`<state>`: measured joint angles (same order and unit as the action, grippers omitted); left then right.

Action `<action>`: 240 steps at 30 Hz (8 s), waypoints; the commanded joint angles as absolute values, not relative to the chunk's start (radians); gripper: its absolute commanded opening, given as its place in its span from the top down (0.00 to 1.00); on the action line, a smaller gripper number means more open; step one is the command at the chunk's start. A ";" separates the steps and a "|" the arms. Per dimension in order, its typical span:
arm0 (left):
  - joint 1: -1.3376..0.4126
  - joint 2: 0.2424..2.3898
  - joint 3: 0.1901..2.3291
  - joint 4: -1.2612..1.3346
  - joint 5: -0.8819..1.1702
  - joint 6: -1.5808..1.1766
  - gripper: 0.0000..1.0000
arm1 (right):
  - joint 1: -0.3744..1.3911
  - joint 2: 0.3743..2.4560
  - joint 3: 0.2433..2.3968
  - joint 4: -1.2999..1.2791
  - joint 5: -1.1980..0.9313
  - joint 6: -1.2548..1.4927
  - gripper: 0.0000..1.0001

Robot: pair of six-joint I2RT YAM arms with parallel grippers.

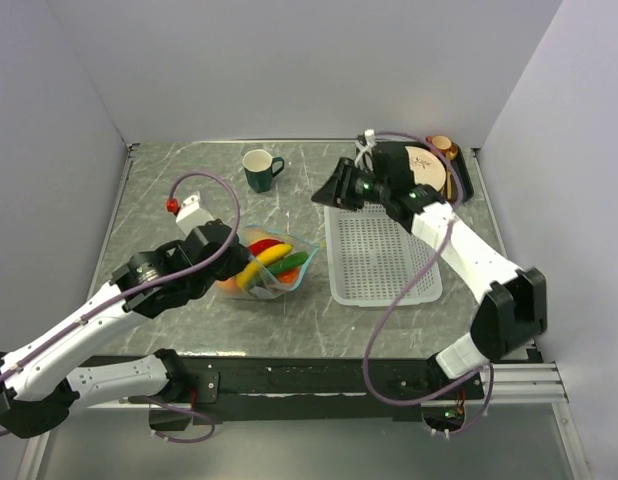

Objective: Place the food in the zip-top bag and seal the zipper
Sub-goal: Adjust the zipper food storage bag at the center of the board.

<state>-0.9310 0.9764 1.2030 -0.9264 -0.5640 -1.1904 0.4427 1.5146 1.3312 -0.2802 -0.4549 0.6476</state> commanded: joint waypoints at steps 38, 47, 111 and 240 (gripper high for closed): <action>-0.937 0.854 1.042 -0.767 -0.354 -1.200 0.99 | 0.612 1.074 0.732 -0.113 -0.193 1.517 0.44; -0.937 0.873 1.051 -0.753 -0.347 -1.187 0.99 | 0.617 1.101 0.755 -0.144 -0.173 1.559 0.46; -0.977 0.902 1.043 -0.673 -0.135 -1.049 0.13 | 0.367 1.819 1.447 -0.213 -0.529 0.738 1.00; -0.219 0.982 0.965 -0.235 0.011 -0.505 0.22 | 0.821 1.621 1.605 -0.236 -0.638 0.628 1.00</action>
